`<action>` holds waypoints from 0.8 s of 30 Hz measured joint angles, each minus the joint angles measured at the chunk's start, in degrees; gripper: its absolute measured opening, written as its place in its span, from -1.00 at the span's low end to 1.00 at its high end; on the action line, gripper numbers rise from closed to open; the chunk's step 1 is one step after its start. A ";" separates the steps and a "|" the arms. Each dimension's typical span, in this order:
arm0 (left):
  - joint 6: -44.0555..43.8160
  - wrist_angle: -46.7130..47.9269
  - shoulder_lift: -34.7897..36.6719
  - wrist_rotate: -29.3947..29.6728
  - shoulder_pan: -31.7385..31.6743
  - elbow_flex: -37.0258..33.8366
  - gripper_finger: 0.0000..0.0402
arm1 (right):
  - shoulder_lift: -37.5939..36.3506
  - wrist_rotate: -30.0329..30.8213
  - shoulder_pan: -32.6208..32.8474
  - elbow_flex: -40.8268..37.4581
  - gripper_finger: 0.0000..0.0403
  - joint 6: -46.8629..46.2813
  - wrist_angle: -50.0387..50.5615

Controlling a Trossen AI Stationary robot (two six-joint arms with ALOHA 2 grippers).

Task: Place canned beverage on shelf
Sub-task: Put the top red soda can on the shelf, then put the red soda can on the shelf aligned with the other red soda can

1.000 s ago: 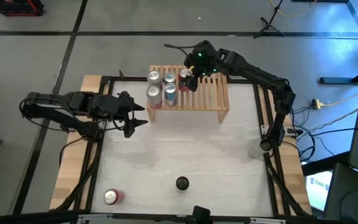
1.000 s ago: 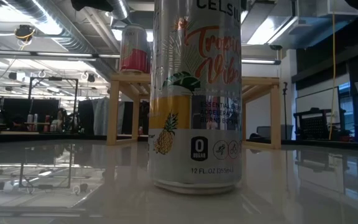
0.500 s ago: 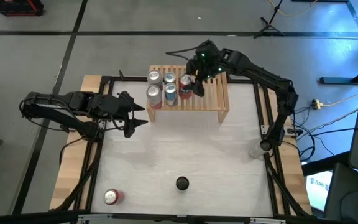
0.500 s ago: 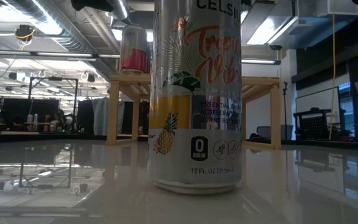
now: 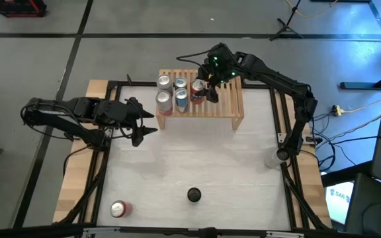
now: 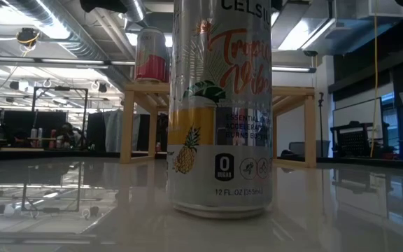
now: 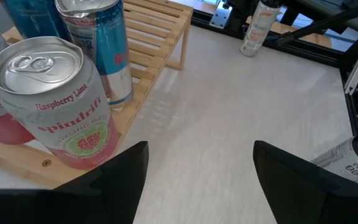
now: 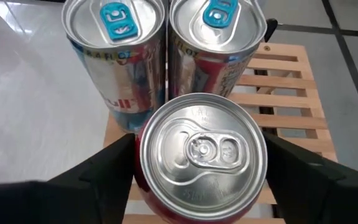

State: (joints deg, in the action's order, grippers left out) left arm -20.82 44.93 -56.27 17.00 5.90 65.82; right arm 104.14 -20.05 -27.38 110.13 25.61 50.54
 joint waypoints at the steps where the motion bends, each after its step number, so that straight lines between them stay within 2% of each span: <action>1: 0.00 -0.02 0.00 0.00 0.01 0.00 0.39 | 0.00 0.00 0.00 0.00 0.54 0.00 0.02; 7: 0.00 -0.02 0.00 0.04 0.00 0.00 0.39 | -0.04 1.45 0.02 0.11 0.73 0.10 -0.31; 12: 0.00 -0.10 0.00 0.04 -0.01 0.00 0.39 | -0.04 3.01 0.02 0.97 0.76 0.31 0.60; 18: -1.04 -2.01 0.00 -0.01 0.01 0.00 0.39 | -0.02 5.49 -0.02 8.20 0.74 0.37 5.71; 22: -1.36 -2.05 0.00 -0.03 0.01 0.00 0.39 | -0.02 5.27 0.04 13.29 0.74 -0.53 9.86; 24: -2.02 -2.05 0.00 -0.07 0.01 0.00 0.39 | -0.02 3.14 0.48 15.93 0.74 -2.83 12.35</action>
State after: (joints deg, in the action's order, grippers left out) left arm -22.84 42.87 -56.27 16.93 5.91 65.82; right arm 104.11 -16.92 -26.90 126.06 22.78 62.89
